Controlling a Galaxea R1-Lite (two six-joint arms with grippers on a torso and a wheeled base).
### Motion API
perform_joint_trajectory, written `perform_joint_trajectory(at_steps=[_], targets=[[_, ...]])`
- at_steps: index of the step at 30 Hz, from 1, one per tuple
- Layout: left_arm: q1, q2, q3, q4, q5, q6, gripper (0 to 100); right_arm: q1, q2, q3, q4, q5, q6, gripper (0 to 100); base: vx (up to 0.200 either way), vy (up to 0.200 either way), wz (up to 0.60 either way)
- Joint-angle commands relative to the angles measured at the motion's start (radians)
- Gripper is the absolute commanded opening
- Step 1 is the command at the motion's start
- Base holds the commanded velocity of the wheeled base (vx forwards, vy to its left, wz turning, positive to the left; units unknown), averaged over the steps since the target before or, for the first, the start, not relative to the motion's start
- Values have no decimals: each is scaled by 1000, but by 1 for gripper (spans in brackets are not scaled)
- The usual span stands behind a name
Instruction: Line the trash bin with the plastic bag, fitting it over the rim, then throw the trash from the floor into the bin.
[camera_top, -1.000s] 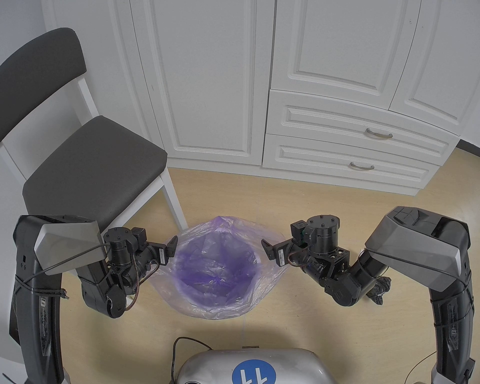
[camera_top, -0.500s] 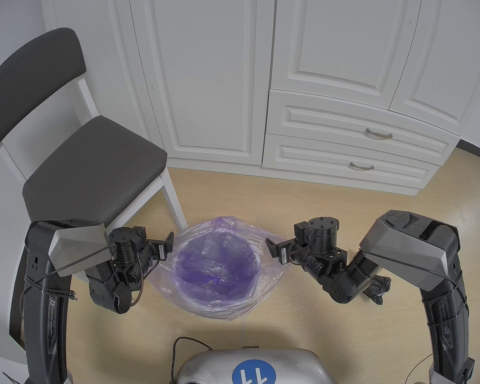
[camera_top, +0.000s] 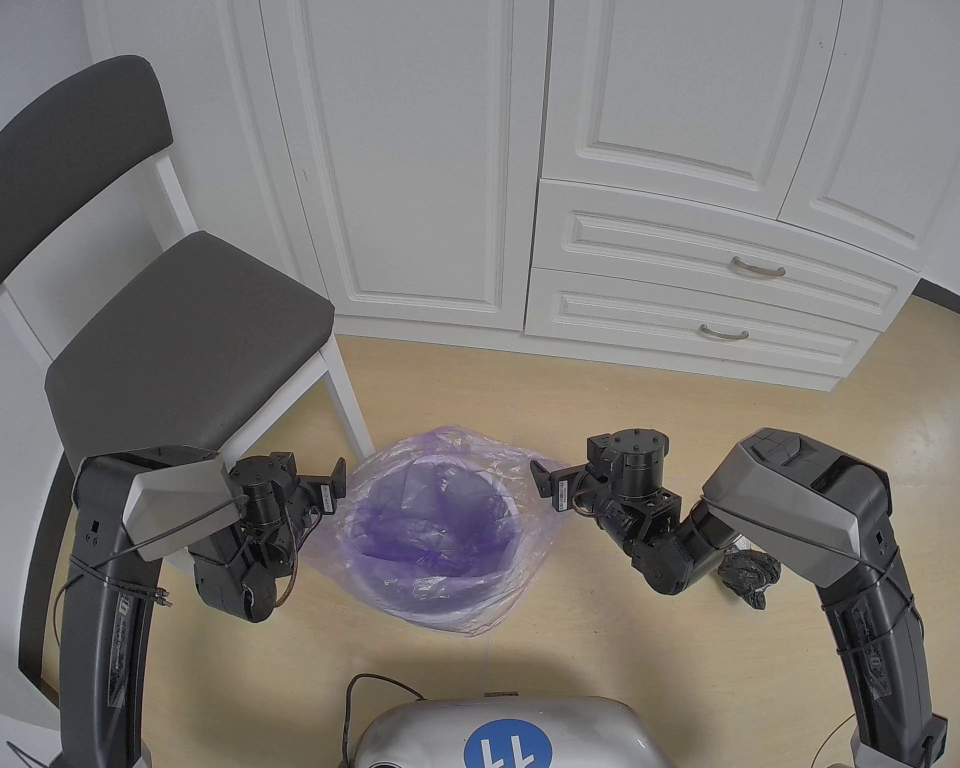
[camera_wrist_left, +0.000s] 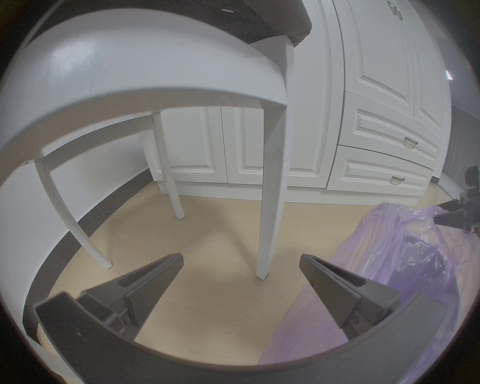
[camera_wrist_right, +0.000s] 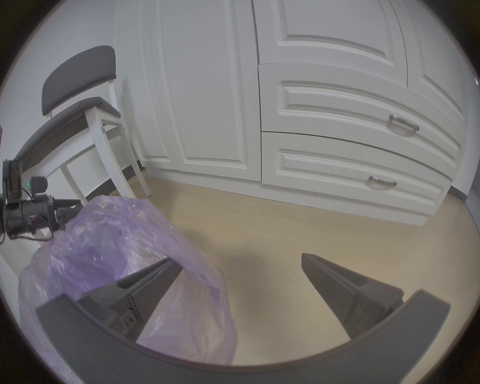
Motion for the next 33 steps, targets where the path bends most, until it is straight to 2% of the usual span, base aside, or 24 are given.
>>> perform_joint_trajectory(at_steps=[1,5,15,23,30,33], targets=[[3,36,-32,0,4,0,100,-5,56,-62,1,-1,32,100,0,0,0],[10,71,-66,0,6,0,100,1,119,-160,7,-2,93,100,0,0,0],[15,143,-127,2,6,0,100,-21,175,-217,60,-2,98,100,0,0,0],[15,137,-58,48,6,9,100,-34,195,-214,129,-5,96,100,0,0,0],[17,123,-31,61,3,9,100,-36,188,-202,130,-4,99,100,0,0,0],[26,65,9,60,-10,9,100,-30,133,-145,118,-4,101,100,0,0,0]])
